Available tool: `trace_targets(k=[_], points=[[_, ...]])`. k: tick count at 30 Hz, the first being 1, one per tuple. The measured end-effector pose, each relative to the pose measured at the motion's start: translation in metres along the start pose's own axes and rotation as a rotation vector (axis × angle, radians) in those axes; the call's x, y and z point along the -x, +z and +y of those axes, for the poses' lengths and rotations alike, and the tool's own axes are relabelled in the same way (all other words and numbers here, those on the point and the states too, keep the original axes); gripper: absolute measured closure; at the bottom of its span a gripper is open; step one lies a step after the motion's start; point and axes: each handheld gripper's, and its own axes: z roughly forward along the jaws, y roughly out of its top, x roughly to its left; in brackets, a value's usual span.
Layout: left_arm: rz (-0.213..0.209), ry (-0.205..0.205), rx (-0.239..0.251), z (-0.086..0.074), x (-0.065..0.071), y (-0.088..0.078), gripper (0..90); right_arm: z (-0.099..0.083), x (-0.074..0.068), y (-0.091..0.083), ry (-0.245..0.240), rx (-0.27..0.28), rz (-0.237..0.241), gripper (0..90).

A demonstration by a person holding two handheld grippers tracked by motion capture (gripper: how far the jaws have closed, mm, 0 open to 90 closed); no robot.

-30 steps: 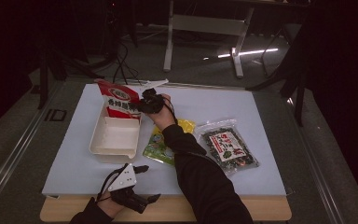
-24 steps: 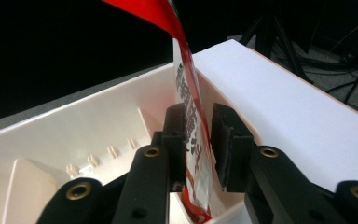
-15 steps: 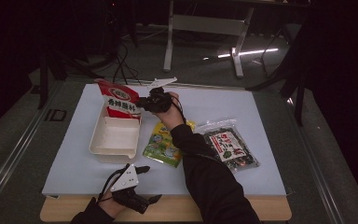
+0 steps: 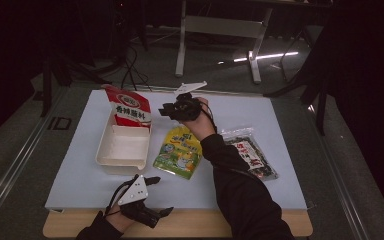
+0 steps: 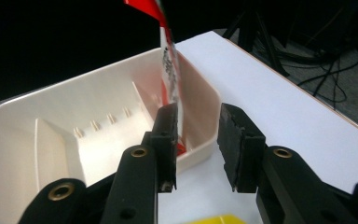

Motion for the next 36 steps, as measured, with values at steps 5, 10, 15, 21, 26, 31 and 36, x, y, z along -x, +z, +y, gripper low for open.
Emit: trace_targets(k=[5,10,15,21,26,31,36], points=[[0.000,0.001,-0.010,-0.001,-0.001,0.001,1.7,-0.005,0.007,-0.018,0.009,-0.016,-0.026,64.9],[0.000,0.007,-0.007,0.000,0.000,0.001,1.7,-0.012,0.008,-0.036,-0.014,-0.050,-0.043,62.8],[-0.001,0.006,-0.013,0.000,0.001,0.003,1.7,-0.020,0.008,-0.064,-0.023,-0.043,-0.059,61.6],[-0.006,0.008,-0.016,0.001,0.002,0.005,1.7,-0.034,0.012,-0.090,-0.024,-0.037,-0.082,61.6],[-0.016,0.005,-0.019,0.000,0.002,0.006,1.7,-0.063,0.019,-0.119,-0.007,-0.035,-0.107,64.6],[-0.016,0.007,-0.021,0.000,0.002,0.008,1.7,-0.086,0.024,-0.143,-0.006,-0.033,-0.150,75.9],[-0.023,0.010,-0.020,0.001,0.002,0.009,1.7,-0.108,0.034,-0.164,0.027,-0.059,-0.196,89.8]])
